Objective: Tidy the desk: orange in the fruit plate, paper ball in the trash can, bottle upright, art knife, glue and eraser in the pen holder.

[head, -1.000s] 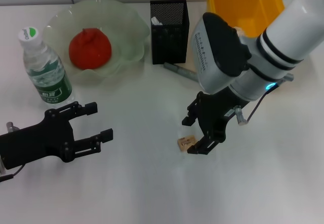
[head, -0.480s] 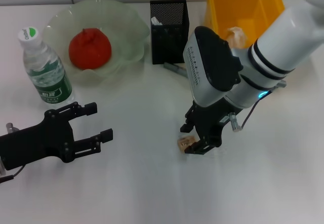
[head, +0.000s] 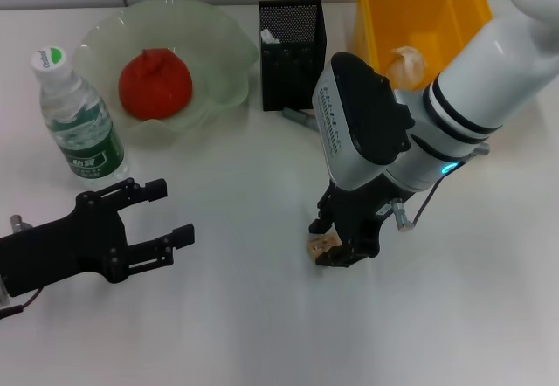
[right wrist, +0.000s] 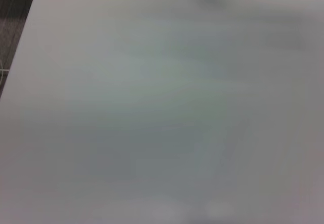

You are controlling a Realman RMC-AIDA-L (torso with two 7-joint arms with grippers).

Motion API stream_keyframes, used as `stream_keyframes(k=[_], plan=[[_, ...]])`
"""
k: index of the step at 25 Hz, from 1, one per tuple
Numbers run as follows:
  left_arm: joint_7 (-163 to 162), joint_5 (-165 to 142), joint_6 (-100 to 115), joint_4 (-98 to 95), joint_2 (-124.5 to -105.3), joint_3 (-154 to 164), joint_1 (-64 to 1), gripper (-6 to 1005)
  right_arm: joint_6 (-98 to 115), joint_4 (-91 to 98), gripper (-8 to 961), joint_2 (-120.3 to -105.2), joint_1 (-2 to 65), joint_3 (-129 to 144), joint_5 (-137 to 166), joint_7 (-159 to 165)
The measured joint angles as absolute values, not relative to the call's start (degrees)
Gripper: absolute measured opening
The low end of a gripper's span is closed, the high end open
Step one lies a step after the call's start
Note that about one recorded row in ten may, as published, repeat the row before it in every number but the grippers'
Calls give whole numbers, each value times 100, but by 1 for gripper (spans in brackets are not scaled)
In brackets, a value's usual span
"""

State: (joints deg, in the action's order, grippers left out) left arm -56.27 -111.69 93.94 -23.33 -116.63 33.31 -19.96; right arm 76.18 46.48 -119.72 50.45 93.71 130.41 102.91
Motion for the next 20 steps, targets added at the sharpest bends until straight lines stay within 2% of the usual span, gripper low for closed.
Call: stream_keyframes(k=[5, 10, 20], plan=[[-5629, -11163, 9410, -2340, -11663, 3331, -1995, 802, 7576, 4596, 423, -11970, 5045, 9381, 13041, 10291], [-5631, -11155, 9413, -2341, -11664, 3331, -1995, 802, 7535, 4588, 315, -11970, 5061, 9436, 13041, 10325], [-5624, -11135, 9424, -2335, -11663, 3322, -1978, 802, 7719, 4749, 274, -11948, 5039, 9239, 12907, 10475]])
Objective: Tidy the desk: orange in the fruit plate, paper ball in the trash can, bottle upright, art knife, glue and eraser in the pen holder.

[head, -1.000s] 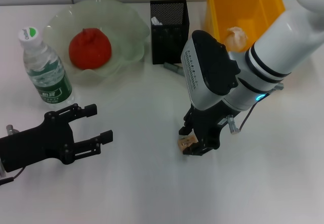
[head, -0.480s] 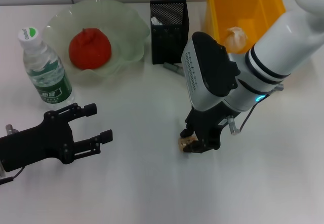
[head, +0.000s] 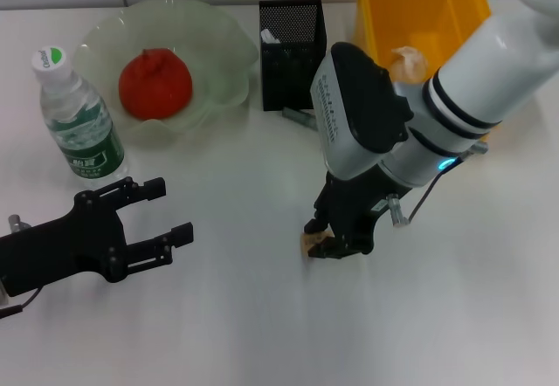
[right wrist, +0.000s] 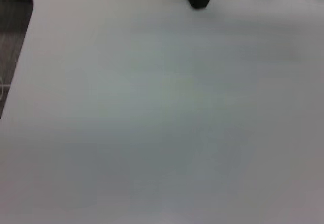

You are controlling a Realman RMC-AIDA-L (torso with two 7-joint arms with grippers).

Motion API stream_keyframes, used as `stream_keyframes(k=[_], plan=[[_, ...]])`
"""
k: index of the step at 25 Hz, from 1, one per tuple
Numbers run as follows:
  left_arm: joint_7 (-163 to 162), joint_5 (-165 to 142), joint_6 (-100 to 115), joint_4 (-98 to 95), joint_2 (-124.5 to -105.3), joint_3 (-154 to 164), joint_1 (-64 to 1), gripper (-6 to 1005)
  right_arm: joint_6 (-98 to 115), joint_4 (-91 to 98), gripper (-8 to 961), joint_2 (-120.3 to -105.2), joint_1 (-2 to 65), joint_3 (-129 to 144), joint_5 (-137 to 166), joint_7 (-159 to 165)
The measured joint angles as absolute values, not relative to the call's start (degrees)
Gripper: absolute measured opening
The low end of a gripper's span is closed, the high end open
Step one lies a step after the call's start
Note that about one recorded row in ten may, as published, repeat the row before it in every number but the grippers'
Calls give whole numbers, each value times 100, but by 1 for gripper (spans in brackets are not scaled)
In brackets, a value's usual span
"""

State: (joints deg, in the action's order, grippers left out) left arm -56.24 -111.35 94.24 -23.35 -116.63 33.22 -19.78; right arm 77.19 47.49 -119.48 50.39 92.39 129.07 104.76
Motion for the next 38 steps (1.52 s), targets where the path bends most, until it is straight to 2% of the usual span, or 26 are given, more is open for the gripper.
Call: stream_keyframes(k=[15, 31, 38], plan=[[-5623, -11138, 9459, -2336, -11663, 3345, -1985, 802, 8802, 5963, 272, -11917, 4816, 6790, 12658, 10732], [-5576, -11118, 9396, -2347, -11714, 3065, -1980, 802, 6789, 5941, 296, -11910, 4853, 6359, 12600, 11775], [-5573, -11117, 9402, -2345, -11723, 3041, -1977, 801, 6095, 5283, 307, -11909, 5225, 6371, 12828, 11962]])
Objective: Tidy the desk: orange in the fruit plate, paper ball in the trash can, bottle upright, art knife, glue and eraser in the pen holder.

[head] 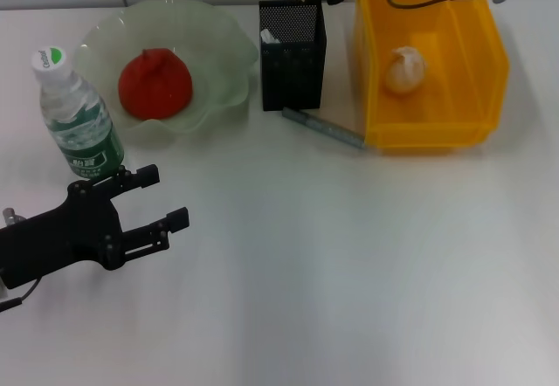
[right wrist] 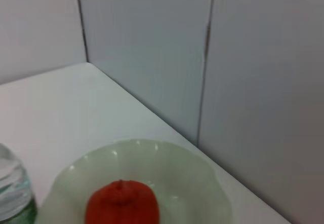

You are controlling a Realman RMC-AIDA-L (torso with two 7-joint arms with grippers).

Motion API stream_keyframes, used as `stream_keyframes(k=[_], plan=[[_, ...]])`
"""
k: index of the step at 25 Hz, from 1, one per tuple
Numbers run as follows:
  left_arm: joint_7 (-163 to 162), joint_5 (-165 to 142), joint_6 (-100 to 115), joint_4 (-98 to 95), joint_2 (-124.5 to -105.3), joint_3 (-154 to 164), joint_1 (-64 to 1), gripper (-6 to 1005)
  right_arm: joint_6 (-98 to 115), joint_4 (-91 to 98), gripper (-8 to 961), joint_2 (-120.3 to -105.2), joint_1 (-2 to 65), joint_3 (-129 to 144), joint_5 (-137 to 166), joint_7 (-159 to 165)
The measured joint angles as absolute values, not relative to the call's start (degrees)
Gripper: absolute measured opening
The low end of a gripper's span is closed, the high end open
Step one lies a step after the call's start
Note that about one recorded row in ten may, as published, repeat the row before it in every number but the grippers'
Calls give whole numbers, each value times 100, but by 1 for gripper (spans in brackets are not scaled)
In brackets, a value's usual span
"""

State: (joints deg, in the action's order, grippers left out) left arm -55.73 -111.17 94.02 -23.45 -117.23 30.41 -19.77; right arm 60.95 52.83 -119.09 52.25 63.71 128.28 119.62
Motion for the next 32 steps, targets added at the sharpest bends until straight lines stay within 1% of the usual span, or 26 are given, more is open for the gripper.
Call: stream_keyframes(k=[5, 11, 26, 31, 32], plan=[[-5572, -11117, 9407, -2342, -11726, 3041, -1977, 801, 5550, 4590, 314, -11909, 5598, 6390, 13172, 12093], [-5572, -11118, 9407, -2338, -11724, 3041, -1984, 802, 5268, 4166, 324, -11909, 5801, 6436, 13317, 12142], [-5572, -11131, 9427, -2349, -11724, 3054, -1970, 801, 5073, 4056, 346, -11936, 5783, 6635, 13332, 12142], [-5572, -11149, 9431, -2348, -11724, 3062, -1964, 801, 5011, 4143, 583, -11944, 5705, 6633, 13265, 12143], [-5572, -11151, 9432, -2352, -11724, 3065, -1961, 801, 4980, 4272, 591, -11951, 5602, 6631, 13087, 12140]])
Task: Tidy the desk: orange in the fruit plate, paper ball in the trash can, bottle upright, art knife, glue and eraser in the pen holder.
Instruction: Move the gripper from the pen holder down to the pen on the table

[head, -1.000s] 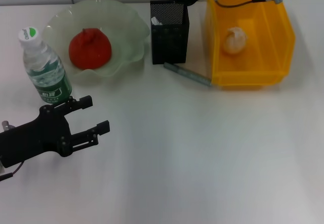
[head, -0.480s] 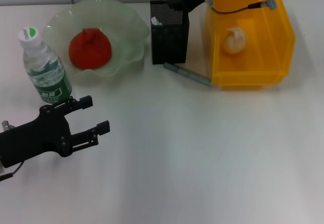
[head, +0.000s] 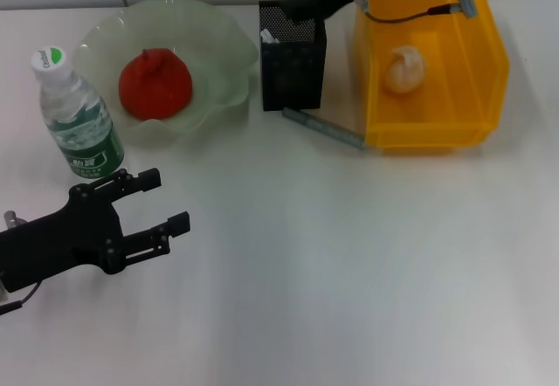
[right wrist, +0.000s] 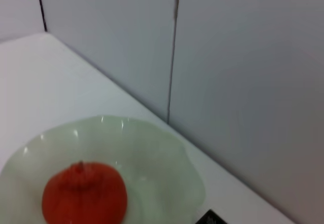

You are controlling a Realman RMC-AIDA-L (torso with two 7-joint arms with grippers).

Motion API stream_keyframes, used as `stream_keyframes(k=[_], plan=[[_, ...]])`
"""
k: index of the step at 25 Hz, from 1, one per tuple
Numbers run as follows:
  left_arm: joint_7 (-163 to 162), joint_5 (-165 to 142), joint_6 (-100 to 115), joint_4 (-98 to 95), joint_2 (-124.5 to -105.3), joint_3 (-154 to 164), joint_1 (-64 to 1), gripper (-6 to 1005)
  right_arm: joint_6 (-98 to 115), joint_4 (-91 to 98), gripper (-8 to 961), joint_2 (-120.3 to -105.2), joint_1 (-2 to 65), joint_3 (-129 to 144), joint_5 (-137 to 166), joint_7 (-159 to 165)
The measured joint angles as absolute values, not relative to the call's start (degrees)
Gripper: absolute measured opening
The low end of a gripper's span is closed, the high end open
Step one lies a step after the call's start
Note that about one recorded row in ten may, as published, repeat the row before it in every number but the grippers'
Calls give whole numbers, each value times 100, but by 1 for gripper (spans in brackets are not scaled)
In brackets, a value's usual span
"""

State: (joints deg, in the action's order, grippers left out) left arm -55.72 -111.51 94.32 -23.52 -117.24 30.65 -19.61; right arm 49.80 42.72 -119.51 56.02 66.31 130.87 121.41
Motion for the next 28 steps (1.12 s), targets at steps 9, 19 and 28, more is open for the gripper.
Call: stream_keyframes(k=[9, 19, 28], plan=[[-5572, -11152, 9439, -2354, -11725, 3083, -1960, 802, 5152, 4918, 629, -11941, 4883, 6636, 11636, 11275], [-5572, -11166, 9440, -2356, -11711, 3088, -2008, 802, 6996, 5754, 629, -11904, 4108, 6634, 10800, 10149], [-5568, -11164, 9446, -2358, -11711, 3094, -2014, 801, 8018, 5792, 629, -11943, 3719, 6655, 10959, 9360]])
